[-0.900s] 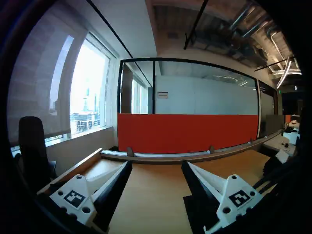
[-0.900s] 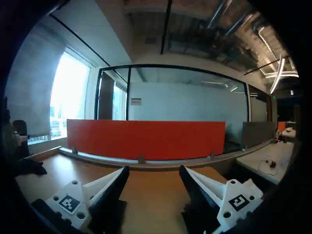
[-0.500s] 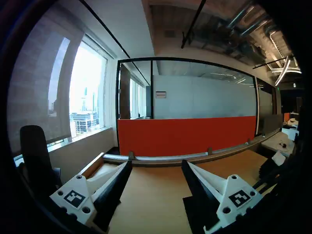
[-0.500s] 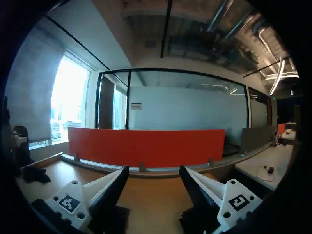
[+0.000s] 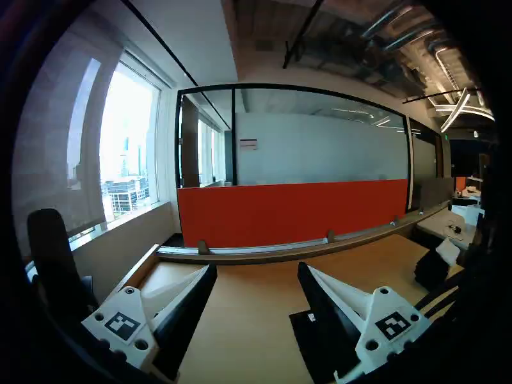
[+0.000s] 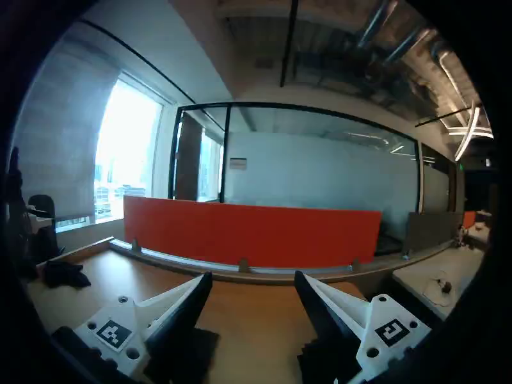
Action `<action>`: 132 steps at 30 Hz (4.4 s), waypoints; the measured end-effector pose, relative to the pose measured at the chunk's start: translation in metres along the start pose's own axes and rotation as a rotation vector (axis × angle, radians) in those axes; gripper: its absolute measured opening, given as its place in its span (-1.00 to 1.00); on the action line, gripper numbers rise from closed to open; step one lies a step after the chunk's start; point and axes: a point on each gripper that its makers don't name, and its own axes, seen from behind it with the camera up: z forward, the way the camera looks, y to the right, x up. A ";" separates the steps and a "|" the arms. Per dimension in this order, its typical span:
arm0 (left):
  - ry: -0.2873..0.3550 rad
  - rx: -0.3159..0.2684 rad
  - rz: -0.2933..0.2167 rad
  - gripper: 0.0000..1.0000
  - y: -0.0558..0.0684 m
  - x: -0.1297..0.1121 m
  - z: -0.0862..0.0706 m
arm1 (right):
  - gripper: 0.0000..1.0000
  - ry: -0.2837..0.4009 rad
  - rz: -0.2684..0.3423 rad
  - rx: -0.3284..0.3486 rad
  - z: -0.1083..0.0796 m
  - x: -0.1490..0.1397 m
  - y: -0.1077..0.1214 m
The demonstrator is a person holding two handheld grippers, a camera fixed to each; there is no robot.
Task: Fold towel
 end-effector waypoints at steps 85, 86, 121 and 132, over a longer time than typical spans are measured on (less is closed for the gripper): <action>-0.533 -0.457 0.215 0.87 0.111 -0.284 0.019 | 1.00 -0.596 -0.235 0.513 -0.013 -0.297 -0.116; -0.540 -0.462 0.220 0.87 0.113 -0.288 0.018 | 1.00 -0.604 -0.236 0.516 -0.014 -0.302 -0.117; -0.700 -0.564 0.267 0.87 0.143 -0.360 -0.005 | 1.00 -0.748 -0.278 0.592 -0.046 -0.374 -0.118; -0.722 -0.571 0.281 0.87 0.145 -0.367 -0.009 | 0.79 -0.771 -0.300 0.635 -0.053 -0.382 -0.123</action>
